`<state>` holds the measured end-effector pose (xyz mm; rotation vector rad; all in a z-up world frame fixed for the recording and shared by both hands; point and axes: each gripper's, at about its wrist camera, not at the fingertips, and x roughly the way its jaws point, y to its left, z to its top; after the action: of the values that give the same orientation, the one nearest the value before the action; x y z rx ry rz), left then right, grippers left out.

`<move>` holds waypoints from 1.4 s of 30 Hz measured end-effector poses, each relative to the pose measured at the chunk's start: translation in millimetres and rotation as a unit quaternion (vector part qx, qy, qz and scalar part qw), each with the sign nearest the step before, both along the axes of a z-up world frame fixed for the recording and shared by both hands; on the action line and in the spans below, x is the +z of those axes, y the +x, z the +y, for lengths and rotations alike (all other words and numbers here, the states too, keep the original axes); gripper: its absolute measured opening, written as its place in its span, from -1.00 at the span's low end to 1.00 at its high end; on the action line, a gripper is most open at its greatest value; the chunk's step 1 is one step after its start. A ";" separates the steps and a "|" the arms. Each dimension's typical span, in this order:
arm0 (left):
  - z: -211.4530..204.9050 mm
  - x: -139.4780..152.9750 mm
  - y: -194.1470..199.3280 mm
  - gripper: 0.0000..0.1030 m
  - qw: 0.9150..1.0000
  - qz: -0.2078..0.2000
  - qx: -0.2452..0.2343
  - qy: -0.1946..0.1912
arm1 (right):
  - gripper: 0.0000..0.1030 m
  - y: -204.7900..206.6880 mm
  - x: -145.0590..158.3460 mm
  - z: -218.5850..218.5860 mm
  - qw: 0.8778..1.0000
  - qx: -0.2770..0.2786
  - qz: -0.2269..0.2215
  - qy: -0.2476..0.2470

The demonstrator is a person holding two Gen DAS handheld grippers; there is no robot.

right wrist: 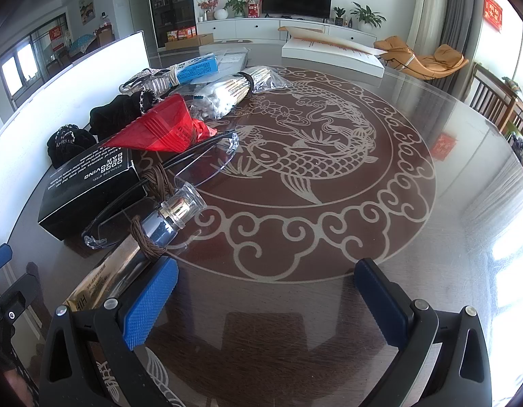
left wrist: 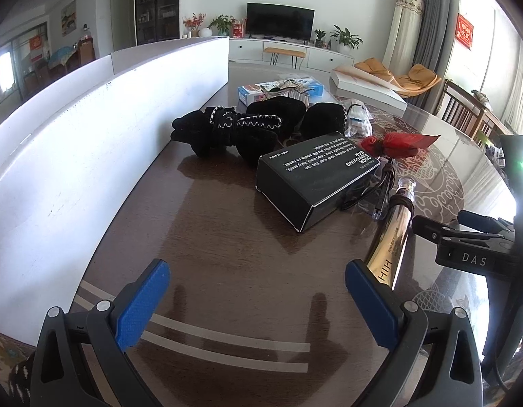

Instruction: Organize objects

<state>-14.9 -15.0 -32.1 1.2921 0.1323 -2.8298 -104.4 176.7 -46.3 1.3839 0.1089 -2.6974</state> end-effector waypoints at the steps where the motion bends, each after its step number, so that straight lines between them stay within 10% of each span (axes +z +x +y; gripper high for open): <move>1: 0.6 -0.5 -0.3 1.00 1.000 0.000 0.000 0.000 | 1.00 0.0 0.0 0.0 1.000 0.000 0.000 0.000; 42: 9.5 1.1 -2.6 1.00 1.000 0.006 -0.014 -0.021 | 1.00 -0.4 0.0 -0.2 1.000 0.000 0.000 0.000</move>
<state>-17.5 -5.6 -31.0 1.2786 0.0565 -2.8478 -104.8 176.5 -46.4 1.3837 0.1094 -2.6972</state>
